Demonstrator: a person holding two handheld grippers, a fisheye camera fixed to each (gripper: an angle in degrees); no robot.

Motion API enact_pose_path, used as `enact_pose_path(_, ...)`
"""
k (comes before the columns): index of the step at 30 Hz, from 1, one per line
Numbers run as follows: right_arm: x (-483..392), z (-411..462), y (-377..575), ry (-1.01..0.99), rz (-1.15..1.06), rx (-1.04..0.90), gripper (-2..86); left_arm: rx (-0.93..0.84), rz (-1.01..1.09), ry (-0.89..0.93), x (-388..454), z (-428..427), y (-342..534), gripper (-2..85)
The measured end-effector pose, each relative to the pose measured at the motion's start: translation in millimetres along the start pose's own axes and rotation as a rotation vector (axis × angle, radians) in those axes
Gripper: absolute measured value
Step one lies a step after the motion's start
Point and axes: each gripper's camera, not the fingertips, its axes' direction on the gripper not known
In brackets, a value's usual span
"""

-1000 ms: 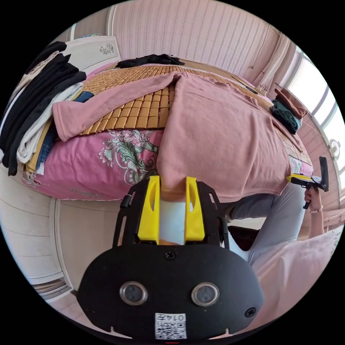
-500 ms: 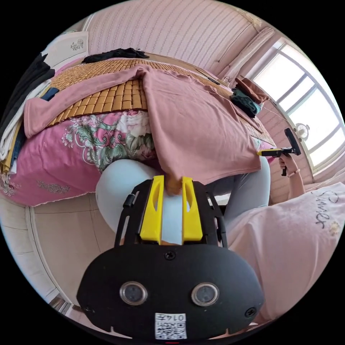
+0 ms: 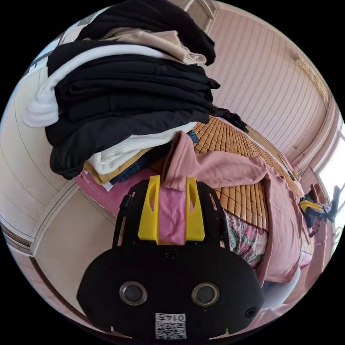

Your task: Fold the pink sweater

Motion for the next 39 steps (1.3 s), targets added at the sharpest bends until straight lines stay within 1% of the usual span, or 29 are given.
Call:
enact_pose_path(2,-26.2,40.2,-64.7,-0.013,-0.111,0.008,5.6,-0.028,-0.019,0.023,-13.7,16.0,-8.8,5.0)
enact_pose_path(3,-32.8,50.8,-79.5,-0.008,-0.135,0.0,5.6,-0.061,0.006,0.048,-20.8,23.1,-10.8,2.3)
enact_pose_path(4,-45.6,71.6,-106.3,0.011,-0.175,-0.02,5.6,-0.045,0.0,0.056,-25.3,19.3,-10.3,1.0)
enact_pose_path(6,-62.7,97.4,-138.4,0.035,-0.215,-0.046,5.7,0.034,-0.042,0.191,-43.5,-15.7,0.0,-0.1)
enact_pose_path(9,-85.6,129.5,-171.2,0.031,-0.27,-0.059,5.7,0.054,-0.059,0.18,-59.0,-40.7,24.7,0.3)
enact_pose_path(12,-94.6,166.6,-189.4,0.01,-0.267,-0.105,6.0,0.004,-0.105,0.14,-78.8,-24.9,40.1,3.7)
enact_pose_path(14,-94.7,206.5,-195.6,0.014,-0.245,-0.211,6.4,0.04,-0.137,0.174,-88.0,-25.9,42.7,5.4)
enact_pose_path(16,-93.3,229.2,-194.2,0.022,-0.233,-0.264,6.5,0.042,-0.138,0.154,-91.5,-29.2,39.4,6.9)
enact_pose_path(17,-92.8,225.0,-193.5,0.019,-0.232,-0.219,6.7,0.047,-0.143,0.149,-94.0,-30.3,38.3,7.4)
enact_pose_path(19,-93.1,229.9,-199.0,0.017,-0.214,-0.305,7.5,0.042,-0.139,0.178,-97.3,-30.4,37.2,7.7)
enact_pose_path(21,-101.8,221.9,-203.9,-0.001,-0.218,-0.281,8.0,0.049,-0.117,0.212,-98.4,-33.6,38.3,8.1)
enact_pose_path(23,-135.1,206.8,-214.1,-0.054,-0.284,-0.194,8.0,0.065,-0.1,0.201,-96.7,-37.4,40.7,8.3)
enact_pose_path(28,-231.8,213.4,-241.4,-0.209,-0.441,-0.133,8.7,0.064,-0.092,0.166,-92.2,-29.8,48.0,8.0)
enact_pose_path(30,-259.3,230.5,-248.3,-0.202,-0.46,-0.128,10.8,0.084,-0.123,0.186,-94.7,-24.7,53.8,7.7)
enact_pose_path(32,-278.6,263.5,-251.4,-0.147,-0.444,-0.17,13.3,0.089,-0.134,0.201,-96.4,-23.7,57.8,7.3)
enact_pose_path(33,-280.2,272.5,-250.7,-0.135,-0.439,-0.19,13.2,0.092,-0.128,0.205,-95.8,-23.5,60.5,6.9)
enact_pose_path(34,-279.8,285.3,-247.4,-0.118,-0.433,-0.212,12.9,0.092,-0.124,0.205,-95.2,-23.4,61.9,6.8)
enact_pose_path(35,-276.7,280.0,-241.2,-0.103,-0.438,-0.148,11.5,0.096,-0.115,0.204,-93.6,-23.8,64.8,6.5)
enact_pose_path(36,-274.2,279.8,-239.6,-0.097,-0.435,-0.148,10.9,0.101,-0.104,0.199,-91.0,-24.7,67.6,6.3)
enact_pose_path(37,-267.5,276.0,-237.6,-0.113,-0.43,-0.145,6.1,0.104,-0.1,0.195,-89.4,-25.7,69.1,5.9)
enact_pose_path(38,-257.5,269.8,-236.2,-0.121,-0.419,-0.15,3.3,0.131,-0.097,0.189,-85.4,-30.0,72.4,5.3)
enact_pose_path(39,-250.8,265.9,-235.4,-0.137,-0.409,-0.146,3.0,0.171,-0.088,0.196,-79.0,-36.5,75.2,5.1)
